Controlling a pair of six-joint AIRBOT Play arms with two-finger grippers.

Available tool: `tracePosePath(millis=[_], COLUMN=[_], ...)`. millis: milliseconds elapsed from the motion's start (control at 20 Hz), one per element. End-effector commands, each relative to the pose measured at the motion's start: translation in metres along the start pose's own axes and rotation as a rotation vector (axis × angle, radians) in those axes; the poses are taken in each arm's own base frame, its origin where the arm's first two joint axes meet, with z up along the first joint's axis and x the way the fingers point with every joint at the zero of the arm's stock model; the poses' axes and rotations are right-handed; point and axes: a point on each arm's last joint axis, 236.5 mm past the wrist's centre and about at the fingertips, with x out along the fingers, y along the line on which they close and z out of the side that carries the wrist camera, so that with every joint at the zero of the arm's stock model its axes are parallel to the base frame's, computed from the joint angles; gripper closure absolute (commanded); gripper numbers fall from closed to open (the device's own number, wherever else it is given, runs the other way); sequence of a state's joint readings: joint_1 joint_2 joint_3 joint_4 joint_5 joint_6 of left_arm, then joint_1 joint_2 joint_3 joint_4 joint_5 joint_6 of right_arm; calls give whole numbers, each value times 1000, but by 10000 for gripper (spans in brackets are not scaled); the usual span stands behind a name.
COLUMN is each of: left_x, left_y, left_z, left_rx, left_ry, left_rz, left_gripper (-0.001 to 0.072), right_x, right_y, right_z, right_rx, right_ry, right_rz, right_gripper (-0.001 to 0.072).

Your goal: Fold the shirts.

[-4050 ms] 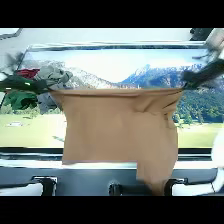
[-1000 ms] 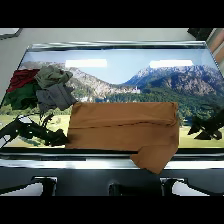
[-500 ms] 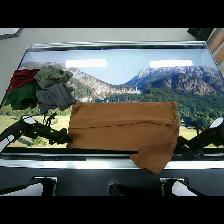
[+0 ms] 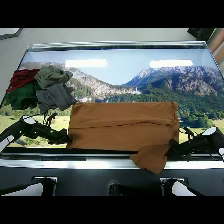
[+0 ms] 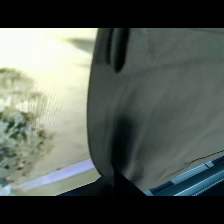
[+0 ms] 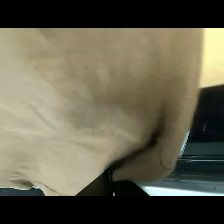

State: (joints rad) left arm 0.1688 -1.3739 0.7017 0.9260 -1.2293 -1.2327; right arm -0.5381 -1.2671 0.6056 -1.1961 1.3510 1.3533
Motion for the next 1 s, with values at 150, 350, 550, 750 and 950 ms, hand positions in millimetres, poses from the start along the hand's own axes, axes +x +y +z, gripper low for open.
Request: tracePosePath(millis=[150, 350, 550, 750, 950], left_x=[-62, -112, -108, -78, -40], left_y=[-42, -73, -77, -65, -42], left_z=[47, 111, 166, 196, 191], left_rx=[169, 183, 147, 119, 64], left_ry=[-157, -300, -299, -250, -137], left_rz=[-2, 4, -9, -10, -16], left_gripper=[681, 682, 682, 681, 680], right_x=[-78, -155, -178, -152, -114], right_y=[62, 93, 137, 169, 146], right_z=[52, 109, 186, 243, 247], right_rx=[-50, -74, -161, -157, -87], right_ry=[-248, -440, -576, -621, -509], right_rz=[143, 180, 189, 192, 155], right_gripper=[680, 681, 680, 678, 676])
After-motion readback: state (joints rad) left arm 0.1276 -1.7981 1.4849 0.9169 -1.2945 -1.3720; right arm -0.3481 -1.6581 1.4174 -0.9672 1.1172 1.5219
